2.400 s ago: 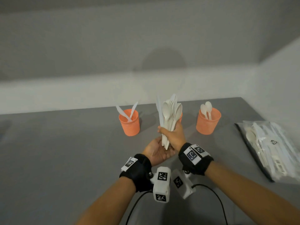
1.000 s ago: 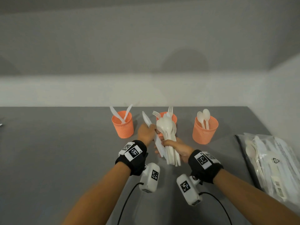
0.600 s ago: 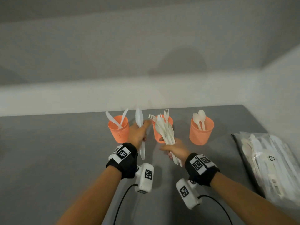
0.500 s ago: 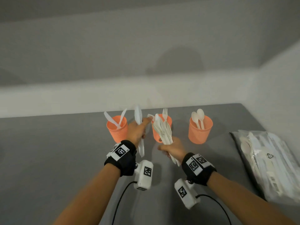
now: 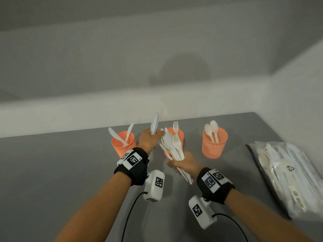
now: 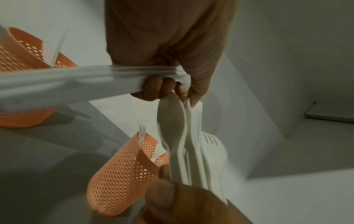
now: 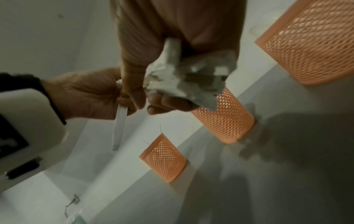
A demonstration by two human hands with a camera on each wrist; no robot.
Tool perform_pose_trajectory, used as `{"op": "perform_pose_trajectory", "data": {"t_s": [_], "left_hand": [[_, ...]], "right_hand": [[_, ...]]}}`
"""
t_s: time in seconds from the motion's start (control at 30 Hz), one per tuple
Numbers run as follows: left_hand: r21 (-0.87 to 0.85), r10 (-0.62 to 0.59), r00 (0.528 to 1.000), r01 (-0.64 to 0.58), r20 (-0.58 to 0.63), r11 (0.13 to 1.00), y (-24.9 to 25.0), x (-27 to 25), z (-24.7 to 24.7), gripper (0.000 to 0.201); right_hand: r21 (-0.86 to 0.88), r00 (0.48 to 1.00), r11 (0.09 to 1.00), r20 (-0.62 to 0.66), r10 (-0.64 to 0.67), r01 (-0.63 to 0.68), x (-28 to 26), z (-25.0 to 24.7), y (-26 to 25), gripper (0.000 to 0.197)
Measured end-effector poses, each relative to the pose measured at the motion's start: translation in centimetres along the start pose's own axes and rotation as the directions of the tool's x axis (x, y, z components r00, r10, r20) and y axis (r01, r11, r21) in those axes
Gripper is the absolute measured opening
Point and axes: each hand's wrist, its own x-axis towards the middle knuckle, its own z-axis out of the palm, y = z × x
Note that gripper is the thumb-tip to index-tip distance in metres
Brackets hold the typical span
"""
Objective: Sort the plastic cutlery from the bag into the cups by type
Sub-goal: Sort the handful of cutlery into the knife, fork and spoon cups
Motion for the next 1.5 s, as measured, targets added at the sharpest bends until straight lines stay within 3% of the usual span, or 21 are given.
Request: {"op": "perform_pose_trajectory", "data": {"t_s": [0.2,0.3,0.4,0.5,0.6,0.7,0.77,0.9,0.97,1.1,1.23,1.33,1.43,1.5], "left_hand": [[0.173,0.225,0.966,-0.201,-0.13,0.964,1.2,0.8,-0.5,0.022],[0.051,0.154,0.983,-0.15,-0.1,0.987,1.4,0.9,0.0,0.02],[0.005,0.095,0.994,-0.095,-0.048,0.995,0.4,0.9,1.1,0.021],[0.012,0.145,0.987,-0.145,-0.068,0.989,0.0,0.7,2.0,0.019],[0.055,0.229,0.968,-0.224,-0.105,0.973,0.4,0.8,2.1,0.029],[0.01,0.29,0.947,-0.291,-0.138,0.957,1.3,1.2,1.7,0.019],[-0.123,0.259,0.949,-0.282,-0.178,0.951,2.0,1.5,1.2,0.019],[-0.381,0.131,0.953,-0.232,-0.272,0.895,3.1,2.8,-0.7,0.018],[-0.418,0.049,0.97,-0.147,-0.236,0.897,2.7,3.3,-1.2,0.017],[-0.307,0.019,0.997,-0.039,-0.07,0.951,1.1,2.4,-0.5,0.011],[-0.159,0.071,0.997,-0.077,-0.04,0.984,0.3,1.5,1.1,0.005],[-0.06,0.124,0.991,-0.127,-0.052,0.99,0.4,1.6,2.1,0.021],[0.051,0.194,0.979,-0.191,-0.056,0.98,0.4,1.7,2.6,0.017],[0.126,0.253,0.966,-0.245,-0.054,0.961,0.3,1.8,2.6,0.028]], "right_hand": [[0.04,0.999,0.999,-0.048,-0.004,0.006,0.6,-0.2,-0.1,0.014],[0.029,0.994,0.999,-0.102,-0.043,0.046,1.3,-0.2,-0.2,0.009],[0.035,0.99,0.996,-0.12,-0.071,0.076,2.1,0.1,-0.3,0.041],[0.091,0.987,0.99,-0.129,-0.099,0.111,2.6,0.3,0.0,0.061],[0.114,0.989,0.986,-0.101,-0.112,0.123,2.5,0.3,0.0,0.051],[0.152,0.992,0.982,-0.082,-0.096,0.108,2.4,0.2,0.0,0.028],[0.186,0.992,0.977,-0.089,-0.088,0.103,2.2,0.1,-0.1,0.013],[0.214,0.988,0.968,-0.111,-0.108,0.13,2.2,-0.1,0.1,0.013],[0.184,0.985,0.974,-0.132,-0.11,0.134,2.3,-0.3,0.2,0.013],[0.088,0.966,0.989,-0.241,-0.091,0.115,2.9,0.0,0.4,0.015],[0.105,0.97,0.988,-0.228,-0.087,0.113,2.9,0.6,0.0,0.013],[0.112,0.977,0.988,-0.196,-0.08,0.103,2.7,0.9,-0.1,0.01],[0.138,0.981,0.985,-0.178,-0.075,0.1,2.6,0.9,-0.2,0.013],[0.176,0.984,0.979,-0.164,-0.071,0.099,2.3,0.8,-0.4,0.016]]}}
